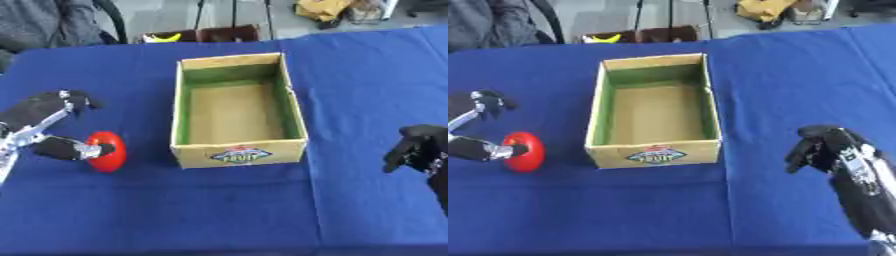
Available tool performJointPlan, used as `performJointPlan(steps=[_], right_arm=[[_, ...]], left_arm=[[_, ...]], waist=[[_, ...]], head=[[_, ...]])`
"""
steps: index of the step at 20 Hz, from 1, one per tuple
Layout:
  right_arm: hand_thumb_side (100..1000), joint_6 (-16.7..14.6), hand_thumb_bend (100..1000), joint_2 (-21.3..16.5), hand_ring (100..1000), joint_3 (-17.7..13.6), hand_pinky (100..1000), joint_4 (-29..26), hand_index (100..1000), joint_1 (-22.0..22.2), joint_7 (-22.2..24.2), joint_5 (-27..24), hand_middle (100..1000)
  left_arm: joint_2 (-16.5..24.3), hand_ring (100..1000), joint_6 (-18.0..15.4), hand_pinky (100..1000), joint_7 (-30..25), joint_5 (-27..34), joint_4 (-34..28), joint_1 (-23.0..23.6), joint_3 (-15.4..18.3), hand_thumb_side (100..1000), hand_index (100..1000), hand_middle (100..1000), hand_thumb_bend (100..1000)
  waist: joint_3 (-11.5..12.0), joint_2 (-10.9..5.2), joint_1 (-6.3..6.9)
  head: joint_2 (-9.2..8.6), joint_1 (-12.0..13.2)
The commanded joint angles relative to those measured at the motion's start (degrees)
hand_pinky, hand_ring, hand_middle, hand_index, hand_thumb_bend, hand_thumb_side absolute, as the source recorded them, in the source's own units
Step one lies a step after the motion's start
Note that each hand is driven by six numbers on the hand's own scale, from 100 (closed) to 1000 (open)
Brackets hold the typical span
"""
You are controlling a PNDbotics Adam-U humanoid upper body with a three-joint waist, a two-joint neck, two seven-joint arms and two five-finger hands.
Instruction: Pick up objects on the table and place them in the box.
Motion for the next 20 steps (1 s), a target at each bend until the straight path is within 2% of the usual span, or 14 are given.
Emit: performJointPlan(steps=[1, 20], right_arm=[[743, -0.1, 100, -0.5, 549, 0.0, 486, -1.2, 715, -0.4, 0.1, 0.0, 512], [751, 0.0, 100, -0.4, 549, 0.1, 486, -1.2, 715, -0.6, 0.3, 0.0, 512]], left_arm=[[0.9, 599, -0.3, 524, -0.3, -0.5, 0.2, -0.8, -0.2, 723, 842, 694, 686], [-0.8, 580, -1.2, 492, -1.0, -3.0, 4.6, -3.3, -3.2, 688, 832, 679, 596]], waist=[[0.0, -0.53, -0.07], [-0.5, -0.37, 0.01]], head=[[-0.14, 0.2], [-0.13, 0.6]])
